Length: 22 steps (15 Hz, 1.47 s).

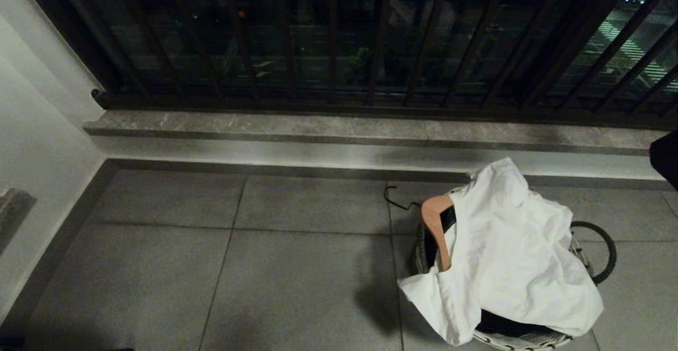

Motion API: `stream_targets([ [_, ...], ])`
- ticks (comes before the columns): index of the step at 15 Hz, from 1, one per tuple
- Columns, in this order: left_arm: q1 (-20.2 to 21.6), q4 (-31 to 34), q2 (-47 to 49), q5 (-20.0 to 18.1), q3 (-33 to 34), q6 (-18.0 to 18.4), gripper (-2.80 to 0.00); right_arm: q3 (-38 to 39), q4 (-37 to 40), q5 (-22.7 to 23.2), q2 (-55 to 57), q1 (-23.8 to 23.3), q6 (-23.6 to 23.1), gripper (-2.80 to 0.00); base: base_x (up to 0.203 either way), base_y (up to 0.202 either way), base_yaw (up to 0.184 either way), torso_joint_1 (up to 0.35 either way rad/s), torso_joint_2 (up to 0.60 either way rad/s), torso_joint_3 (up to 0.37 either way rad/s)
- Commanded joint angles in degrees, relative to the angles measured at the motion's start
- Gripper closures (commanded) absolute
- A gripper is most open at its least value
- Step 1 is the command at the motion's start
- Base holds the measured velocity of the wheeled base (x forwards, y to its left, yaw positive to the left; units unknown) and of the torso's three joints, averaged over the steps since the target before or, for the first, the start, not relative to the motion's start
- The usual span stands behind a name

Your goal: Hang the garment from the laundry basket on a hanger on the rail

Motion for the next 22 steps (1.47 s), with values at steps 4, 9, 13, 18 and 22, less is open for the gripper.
stream_targets([
  [4, 0.0, 0.1, 0.2, 0.0, 0.2, 0.1, 0.0, -0.1, 0.1, 0.0, 0.1, 0.0, -0.1, 0.0, 0.0, 0.0, 0.0, 0.005, 0.0, -0.199],
  [9, 0.0, 0.1, 0.0, 0.0, 0.2, 0.1, 0.0, -0.1, 0.1, 0.0, 0.1, 0.0, -0.2, 0.0, 0.0, 0.0, 0.0, 0.002, 0.0, -0.197],
  [13, 0.0, -0.1, 0.0, 0.0, 0.2, 0.0, 0.0, -0.2, 0.3, 0.1, 0.1, 0.0, -0.7, 0.0, 0.0, 0.0, 0.0, 0.005, 0.0, -0.195],
  [18, 0.0, -0.6, 0.0, 0.0, 0.4, -0.1, 0.0, -15.6, 3.1, 6.7, 18.8, 0.0, -2.3, 0.0, 0.0, 0.0, 0.0, 0.001, 0.0, -0.156],
  [22, 0.0, -0.6, 0.0, 0.0, 0.4, 0.0, 0.0, -30.8, 5.2, 12.2, 53.0, 1.9, -4.6, 0.0, 0.0, 0.0, 0.0, 0.001, 0.0, -0.01],
])
